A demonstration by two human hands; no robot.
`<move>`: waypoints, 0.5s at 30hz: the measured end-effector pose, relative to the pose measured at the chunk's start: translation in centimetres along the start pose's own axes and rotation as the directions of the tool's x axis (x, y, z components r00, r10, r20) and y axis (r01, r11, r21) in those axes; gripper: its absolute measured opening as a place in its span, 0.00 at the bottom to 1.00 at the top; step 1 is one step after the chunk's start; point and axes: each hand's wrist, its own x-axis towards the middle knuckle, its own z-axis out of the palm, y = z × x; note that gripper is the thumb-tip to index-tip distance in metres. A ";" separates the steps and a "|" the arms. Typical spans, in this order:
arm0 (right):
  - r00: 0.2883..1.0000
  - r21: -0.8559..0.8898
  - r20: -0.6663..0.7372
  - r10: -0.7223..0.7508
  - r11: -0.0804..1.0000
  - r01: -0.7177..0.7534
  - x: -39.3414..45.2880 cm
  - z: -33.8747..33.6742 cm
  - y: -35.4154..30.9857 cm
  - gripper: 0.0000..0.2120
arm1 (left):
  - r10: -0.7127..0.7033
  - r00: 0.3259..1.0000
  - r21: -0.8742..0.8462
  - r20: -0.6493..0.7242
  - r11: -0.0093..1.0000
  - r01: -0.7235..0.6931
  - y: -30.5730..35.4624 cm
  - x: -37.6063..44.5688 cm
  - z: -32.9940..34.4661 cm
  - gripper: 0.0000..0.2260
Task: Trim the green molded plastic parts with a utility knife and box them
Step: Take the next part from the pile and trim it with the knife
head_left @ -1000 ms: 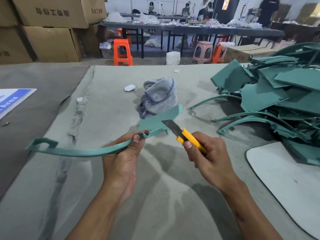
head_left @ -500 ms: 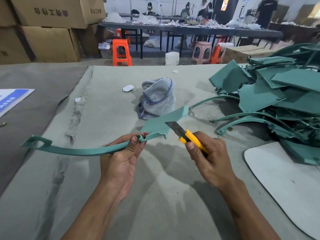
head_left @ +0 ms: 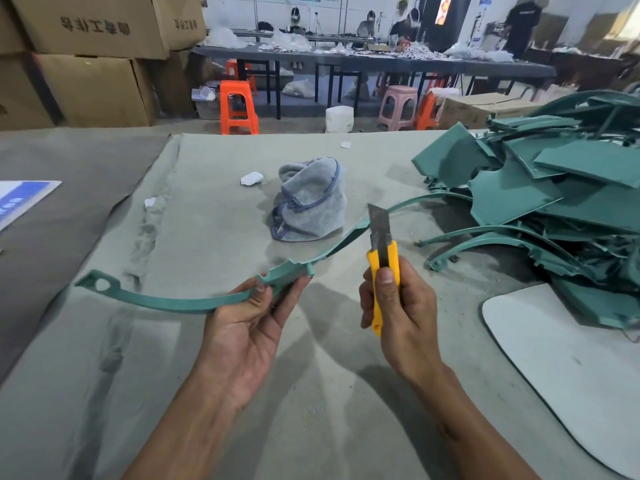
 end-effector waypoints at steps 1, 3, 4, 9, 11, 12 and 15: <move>1.000 0.024 0.009 -0.006 1.000 0.006 -0.1 0.0 0.0 0.15 | -0.015 1.000 -0.001 0.008 1.000 0.015 -0.1 -0.1 0.0 0.22; 0.999 0.054 0.025 -0.027 0.998 0.025 -0.2 0.0 -0.2 0.14 | -0.033 0.999 -0.003 0.009 0.999 0.033 -0.2 -0.3 0.0 0.22; 0.999 0.066 0.029 -0.032 0.997 0.030 -0.2 -0.1 -0.3 0.14 | -0.039 0.999 -0.001 0.006 0.999 0.039 -0.3 -0.3 0.0 0.22; 0.999 0.018 -0.020 0.032 0.999 -0.032 0.0 0.1 -0.1 0.17 | -0.060 0.998 -0.001 0.025 0.998 0.060 -0.4 -0.2 0.1 0.21; 0.990 0.019 -0.078 0.122 0.993 -0.121 0.0 0.4 -0.1 0.18 | -0.063 0.998 -0.035 0.027 0.997 0.064 0.0 0.0 -0.1 0.21; 0.982 0.052 -0.100 0.161 0.986 -0.156 0.0 0.4 -0.2 0.18 | -0.064 0.997 -0.054 0.033 0.996 0.066 0.1 0.0 -0.2 0.21; 0.986 0.153 -0.081 0.145 0.979 -0.131 0.0 0.1 -0.7 0.16 | -0.068 0.997 -0.073 0.041 0.995 0.071 0.3 0.0 -0.4 0.22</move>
